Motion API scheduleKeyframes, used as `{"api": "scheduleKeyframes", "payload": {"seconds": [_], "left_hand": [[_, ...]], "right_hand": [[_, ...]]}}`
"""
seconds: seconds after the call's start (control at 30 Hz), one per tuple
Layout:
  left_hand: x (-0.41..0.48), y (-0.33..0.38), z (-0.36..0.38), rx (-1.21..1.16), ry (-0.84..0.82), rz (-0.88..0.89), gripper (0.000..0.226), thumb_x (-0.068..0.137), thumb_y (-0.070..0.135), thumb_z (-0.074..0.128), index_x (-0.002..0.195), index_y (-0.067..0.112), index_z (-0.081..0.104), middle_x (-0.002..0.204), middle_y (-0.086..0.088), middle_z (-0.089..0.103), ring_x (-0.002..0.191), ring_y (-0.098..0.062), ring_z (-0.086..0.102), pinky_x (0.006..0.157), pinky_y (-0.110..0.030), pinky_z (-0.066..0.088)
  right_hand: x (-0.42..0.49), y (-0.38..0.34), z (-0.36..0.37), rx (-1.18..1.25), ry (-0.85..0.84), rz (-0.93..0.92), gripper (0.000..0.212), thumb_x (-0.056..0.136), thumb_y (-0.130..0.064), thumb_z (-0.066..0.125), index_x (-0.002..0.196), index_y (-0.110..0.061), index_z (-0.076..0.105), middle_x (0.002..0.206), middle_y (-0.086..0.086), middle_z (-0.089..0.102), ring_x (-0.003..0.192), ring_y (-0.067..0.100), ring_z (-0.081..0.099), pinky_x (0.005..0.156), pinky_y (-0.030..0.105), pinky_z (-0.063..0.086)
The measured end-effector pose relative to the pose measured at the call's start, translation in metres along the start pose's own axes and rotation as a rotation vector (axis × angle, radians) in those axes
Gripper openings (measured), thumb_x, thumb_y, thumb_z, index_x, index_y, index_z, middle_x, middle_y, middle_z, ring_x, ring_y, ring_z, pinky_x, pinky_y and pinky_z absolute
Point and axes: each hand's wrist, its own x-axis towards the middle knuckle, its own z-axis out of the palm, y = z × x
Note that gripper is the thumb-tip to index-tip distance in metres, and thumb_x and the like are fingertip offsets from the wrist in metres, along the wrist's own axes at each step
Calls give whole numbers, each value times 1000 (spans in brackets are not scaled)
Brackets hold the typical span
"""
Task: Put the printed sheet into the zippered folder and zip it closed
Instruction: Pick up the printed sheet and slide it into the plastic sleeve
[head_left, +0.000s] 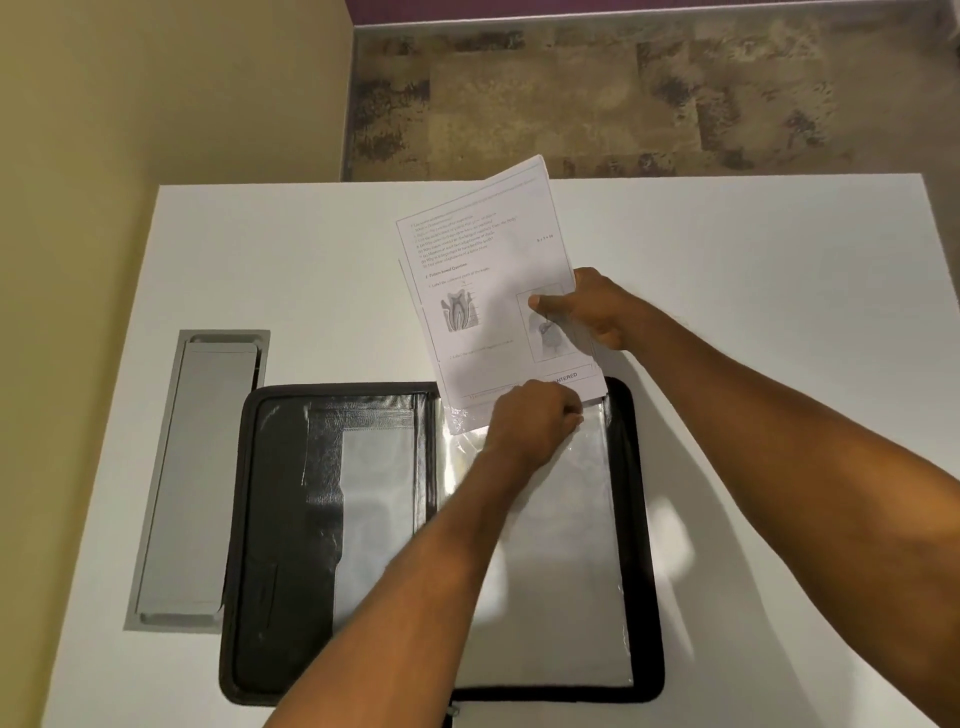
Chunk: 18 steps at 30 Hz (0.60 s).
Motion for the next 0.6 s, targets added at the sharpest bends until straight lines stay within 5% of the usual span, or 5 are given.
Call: {"api": "scheduleKeyframes", "payload": {"seconds": [0.17, 0.4, 0.6], "left_hand": [[-2, 11, 12, 16, 59, -18, 18, 95, 29, 60, 89, 23, 76, 92, 3, 75, 85, -21, 65, 66, -33, 43], [-2, 21, 13, -15, 71, -36, 25, 96, 22, 55, 78, 22, 72, 81, 3, 71, 74, -17, 61, 61, -30, 39], [-4, 30, 15, 39, 73, 10, 24, 99, 25, 57, 76, 21, 65, 76, 2, 63, 67, -17, 53, 61, -29, 33]], "right_hand": [[1, 1, 13, -13, -2, 9, 35, 87, -31, 81, 115, -11, 73, 111, 7, 76, 106, 23, 72, 101, 41, 55], [-2, 1, 15, 24, 30, 77, 31, 91, -30, 78, 115, -13, 70, 104, 2, 73, 98, 19, 68, 82, 29, 52], [-2, 16, 10, -39, 86, 180, 42, 91, -42, 75, 120, -13, 70, 106, 3, 69, 86, 15, 63, 84, 31, 50]]}}
